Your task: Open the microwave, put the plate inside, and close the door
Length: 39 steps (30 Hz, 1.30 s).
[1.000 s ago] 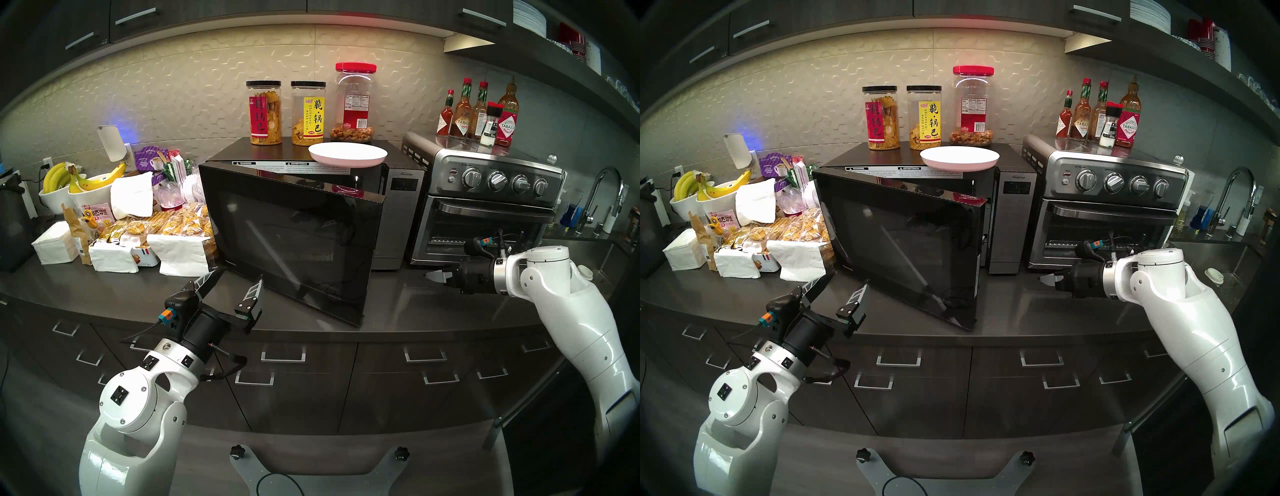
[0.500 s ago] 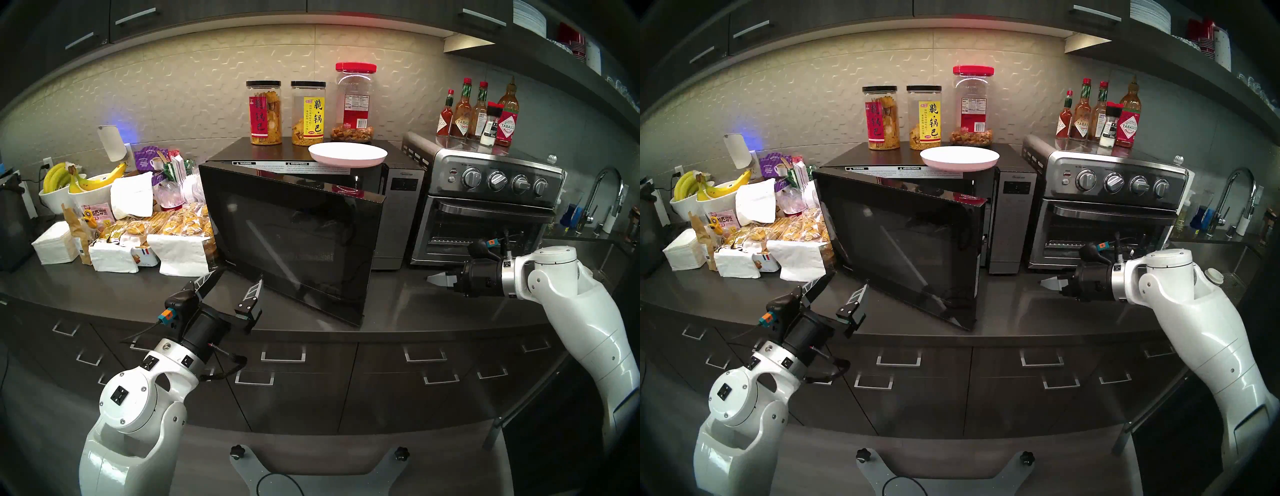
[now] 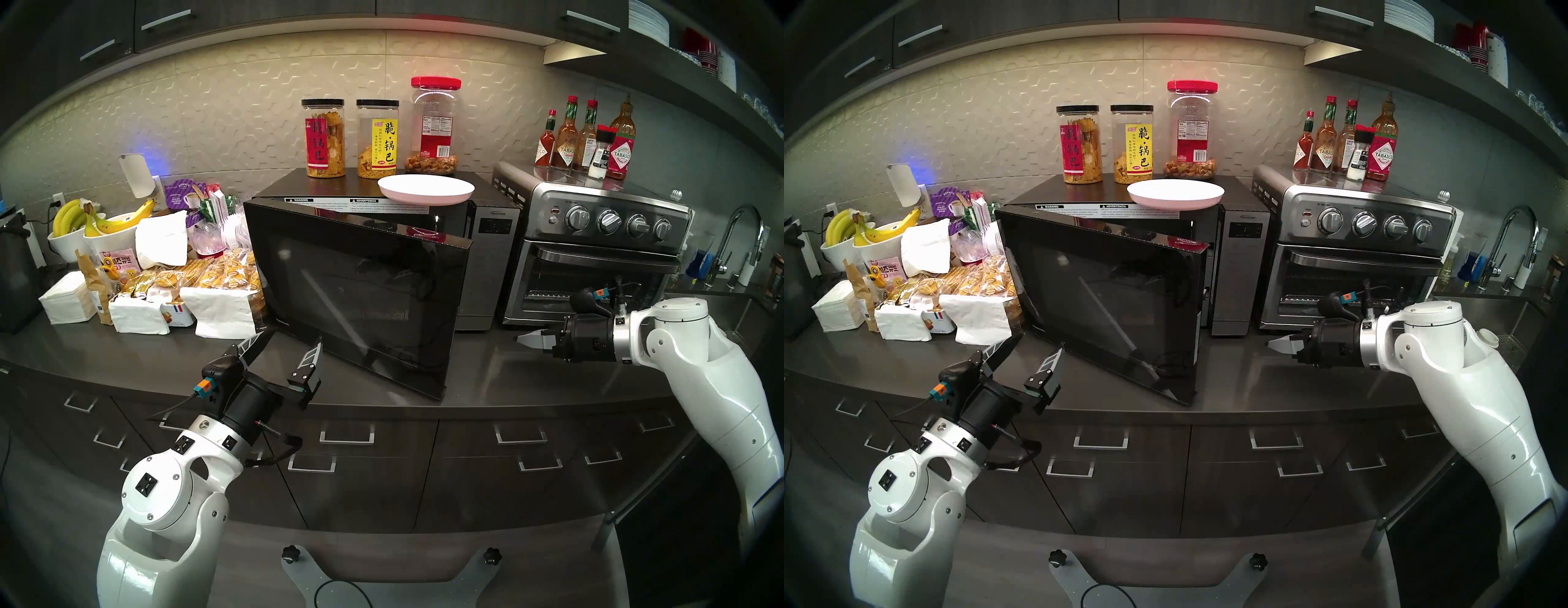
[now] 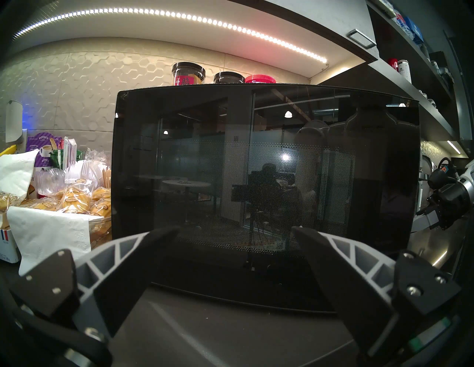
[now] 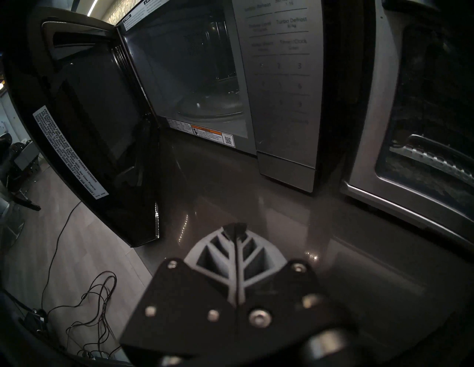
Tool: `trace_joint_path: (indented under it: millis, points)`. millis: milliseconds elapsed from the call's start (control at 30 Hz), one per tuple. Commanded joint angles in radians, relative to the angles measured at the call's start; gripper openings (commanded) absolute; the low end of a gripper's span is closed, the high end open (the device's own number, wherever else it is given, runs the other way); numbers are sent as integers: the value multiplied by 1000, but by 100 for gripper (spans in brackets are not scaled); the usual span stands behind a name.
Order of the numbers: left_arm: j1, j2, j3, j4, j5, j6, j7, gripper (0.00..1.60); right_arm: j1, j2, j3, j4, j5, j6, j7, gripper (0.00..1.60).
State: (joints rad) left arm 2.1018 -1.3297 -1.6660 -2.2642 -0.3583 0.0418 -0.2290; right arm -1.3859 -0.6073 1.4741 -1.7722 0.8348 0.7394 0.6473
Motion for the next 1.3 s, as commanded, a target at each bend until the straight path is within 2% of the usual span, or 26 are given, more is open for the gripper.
trace_joint_path:
  millis: [0,500,1267]
  points:
    - [0,1,2,-20,1,-1,-2,160,22,-18,-11,-39,-2,14,-22,0]
    - [0,1,2,-20,1,-1,-2,160,81,-58,-77,-84,-20,50,-56,0]
    - [0,1,2,-20,1,-1,-2,160,138,-88,-96,-124,-15,95,-49,0]
